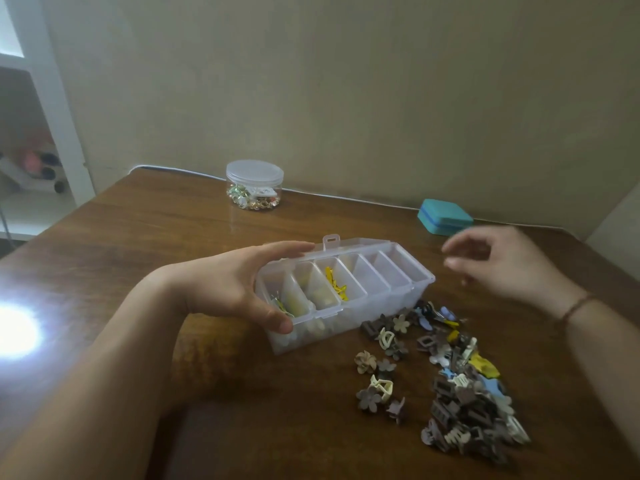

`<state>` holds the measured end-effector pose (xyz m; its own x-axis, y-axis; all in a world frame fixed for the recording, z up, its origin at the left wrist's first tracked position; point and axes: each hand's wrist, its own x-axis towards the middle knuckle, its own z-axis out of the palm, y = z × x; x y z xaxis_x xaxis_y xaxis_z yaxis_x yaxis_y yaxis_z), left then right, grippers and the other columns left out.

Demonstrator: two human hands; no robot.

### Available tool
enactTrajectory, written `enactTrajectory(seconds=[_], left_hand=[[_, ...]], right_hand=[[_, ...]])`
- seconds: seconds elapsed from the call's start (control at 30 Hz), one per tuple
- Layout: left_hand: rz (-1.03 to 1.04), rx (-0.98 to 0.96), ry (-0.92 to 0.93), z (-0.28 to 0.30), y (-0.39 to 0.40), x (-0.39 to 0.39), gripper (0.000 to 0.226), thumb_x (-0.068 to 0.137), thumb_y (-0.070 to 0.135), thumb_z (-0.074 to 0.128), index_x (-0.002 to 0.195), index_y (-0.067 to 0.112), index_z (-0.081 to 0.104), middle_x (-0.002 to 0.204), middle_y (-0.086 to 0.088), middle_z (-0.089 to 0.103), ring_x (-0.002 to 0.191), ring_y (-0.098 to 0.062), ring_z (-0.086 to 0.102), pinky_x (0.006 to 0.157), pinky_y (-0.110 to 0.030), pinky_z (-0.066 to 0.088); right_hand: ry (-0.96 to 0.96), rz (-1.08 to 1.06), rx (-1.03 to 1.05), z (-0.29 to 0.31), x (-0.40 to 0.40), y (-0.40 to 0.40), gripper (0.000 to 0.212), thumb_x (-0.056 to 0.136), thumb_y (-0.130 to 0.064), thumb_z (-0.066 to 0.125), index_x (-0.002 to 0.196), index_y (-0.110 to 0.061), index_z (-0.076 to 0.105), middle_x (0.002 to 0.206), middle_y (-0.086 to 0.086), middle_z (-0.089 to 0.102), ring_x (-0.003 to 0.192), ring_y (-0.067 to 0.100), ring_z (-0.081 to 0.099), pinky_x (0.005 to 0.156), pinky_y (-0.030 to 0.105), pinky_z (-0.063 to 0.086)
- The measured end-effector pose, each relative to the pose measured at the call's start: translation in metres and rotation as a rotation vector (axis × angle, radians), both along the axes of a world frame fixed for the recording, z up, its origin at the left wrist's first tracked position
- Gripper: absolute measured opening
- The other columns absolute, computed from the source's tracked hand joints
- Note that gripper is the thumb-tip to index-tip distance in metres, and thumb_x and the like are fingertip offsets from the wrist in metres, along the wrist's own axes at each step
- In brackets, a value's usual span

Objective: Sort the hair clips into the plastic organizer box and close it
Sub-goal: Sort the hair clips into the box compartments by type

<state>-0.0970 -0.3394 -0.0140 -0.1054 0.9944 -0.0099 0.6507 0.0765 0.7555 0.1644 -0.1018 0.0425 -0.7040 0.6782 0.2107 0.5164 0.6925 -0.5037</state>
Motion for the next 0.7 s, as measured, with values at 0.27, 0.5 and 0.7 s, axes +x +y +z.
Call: enactTrajectory(seconds=[0.27, 0.5, 0.7], left_hand=[[-0.012, -0.002, -0.022, -0.001, 0.0, -0.001, 0.104, 0.053, 0.054, 0.086, 0.142, 0.053, 0.031, 0.141, 0.036, 0.04, 0.126, 0.018, 0.039, 0.093, 0.0, 0.036], [-0.009, -0.002, -0.045, 0.001, 0.0, 0.001, 0.103, 0.056, 0.046, 0.087, 0.144, 0.049, 0.032, 0.14, 0.034, 0.043, 0.124, 0.017, 0.043, 0.092, -0.001, 0.038], [0.0, 0.0, -0.029, 0.001, -0.001, 0.001, 0.107, 0.053, 0.053, 0.085, 0.145, 0.049, 0.031, 0.142, 0.034, 0.041, 0.127, 0.015, 0.041, 0.097, -0.004, 0.037]], right_hand=[[-0.354, 0.026, -0.026, -0.051, 0.042, 0.012, 0.032, 0.084, -0.022, 0.072, 0.111, -0.037, 0.062, 0.108, -0.017, 0.063, 0.098, 0.001, 0.058, 0.077, 0.019, 0.049], [-0.231, -0.04, -0.026, -0.061, 0.031, 0.015, 0.027, 0.078, -0.015, 0.079, 0.092, -0.034, 0.066, 0.091, -0.012, 0.068, 0.088, 0.001, 0.062, 0.069, 0.014, 0.046], [-0.028, -0.03, -0.05, -0.029, 0.025, -0.004, 0.023, 0.08, -0.015, 0.076, 0.091, -0.033, 0.067, 0.089, -0.006, 0.07, 0.082, 0.01, 0.067, 0.07, 0.021, 0.052]])
